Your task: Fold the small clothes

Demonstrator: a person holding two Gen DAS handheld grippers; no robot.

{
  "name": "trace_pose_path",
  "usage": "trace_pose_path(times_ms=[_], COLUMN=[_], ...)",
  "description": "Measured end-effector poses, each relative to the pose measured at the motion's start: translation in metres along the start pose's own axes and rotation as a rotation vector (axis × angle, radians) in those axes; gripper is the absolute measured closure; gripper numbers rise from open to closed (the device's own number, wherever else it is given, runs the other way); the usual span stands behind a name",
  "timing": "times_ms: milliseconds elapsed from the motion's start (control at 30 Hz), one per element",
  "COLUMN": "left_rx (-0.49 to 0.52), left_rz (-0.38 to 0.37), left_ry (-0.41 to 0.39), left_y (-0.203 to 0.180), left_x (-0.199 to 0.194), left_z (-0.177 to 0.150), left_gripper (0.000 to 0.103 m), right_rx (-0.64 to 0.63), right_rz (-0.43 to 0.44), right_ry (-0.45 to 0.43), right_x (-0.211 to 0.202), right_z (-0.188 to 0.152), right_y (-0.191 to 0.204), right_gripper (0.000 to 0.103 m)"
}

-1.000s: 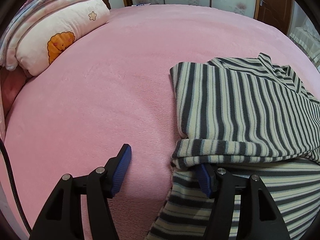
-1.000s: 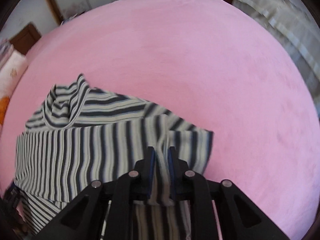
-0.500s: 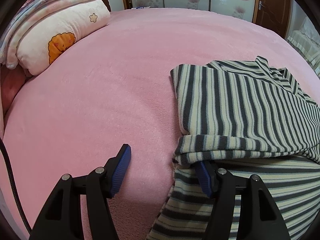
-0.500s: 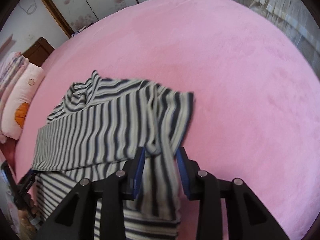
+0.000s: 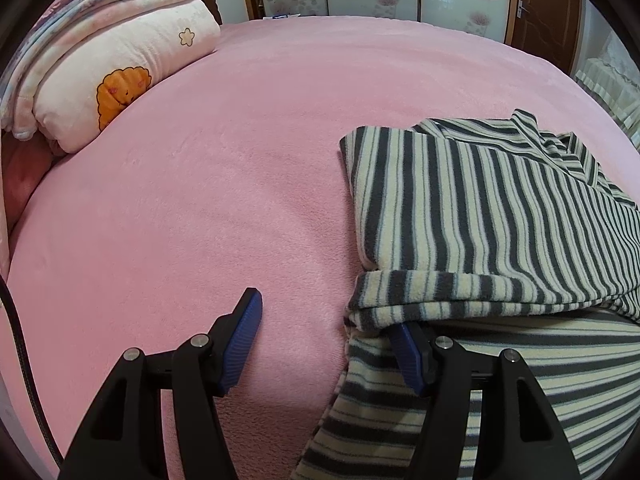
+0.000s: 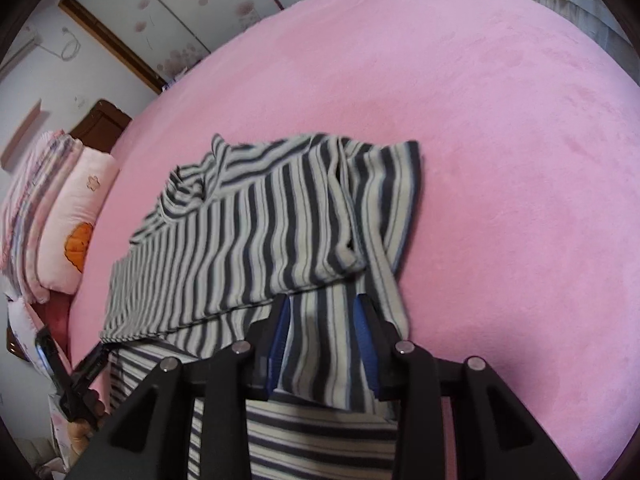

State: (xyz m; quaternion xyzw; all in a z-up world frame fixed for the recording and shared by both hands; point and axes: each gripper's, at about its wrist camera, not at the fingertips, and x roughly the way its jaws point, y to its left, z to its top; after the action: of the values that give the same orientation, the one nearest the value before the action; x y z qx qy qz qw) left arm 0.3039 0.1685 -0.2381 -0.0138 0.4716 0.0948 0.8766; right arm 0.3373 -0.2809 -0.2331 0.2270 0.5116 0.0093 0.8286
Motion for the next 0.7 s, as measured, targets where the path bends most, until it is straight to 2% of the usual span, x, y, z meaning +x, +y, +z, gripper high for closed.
trace_pose_path(times_ms=[233,333,367,467,500,567,633,700], left_rx=[-0.001,-0.004,-0.007,-0.011,-0.010,0.006,0.013,0.004], left_rz=[0.005,0.008,0.007,-0.035,-0.042,-0.044,-0.047,-0.051], left_ry=[0.010,0.012,0.013,0.025,0.026,0.022,0.019,0.024], left_y=[0.001,0.000,0.000,0.001,0.000,-0.003,-0.005,-0.004], left_x=[0.004,0.005,0.006,0.008,0.008,0.006,0.005,0.006], left_z=[0.002,0.003,0.004,0.005,0.006,0.007,0.008,0.009], left_gripper=[0.042,0.042,0.044,0.066,0.069,0.080,0.085,0.085], right_rx=[0.059,0.054,0.051,0.021,0.019,0.028,0.035,0.014], right_rz=[0.006,-0.004,-0.006,-0.031,-0.037,-0.037,-0.040,-0.063], right_ry=[-0.039,-0.065,-0.070,-0.100,-0.108,-0.112,-0.113,-0.111], right_x=[0.010,0.009,0.007,-0.006,-0.011,-0.020,-0.025,-0.024], right_z=[0.014,0.017,0.017,0.011,0.008,0.003,-0.001,-0.003], right_y=[-0.010,-0.009,-0.009,-0.003,-0.001,0.000,-0.001,0.000], right_gripper=[0.071,0.089,0.091,0.092,0.092,0.092,0.092,0.092])
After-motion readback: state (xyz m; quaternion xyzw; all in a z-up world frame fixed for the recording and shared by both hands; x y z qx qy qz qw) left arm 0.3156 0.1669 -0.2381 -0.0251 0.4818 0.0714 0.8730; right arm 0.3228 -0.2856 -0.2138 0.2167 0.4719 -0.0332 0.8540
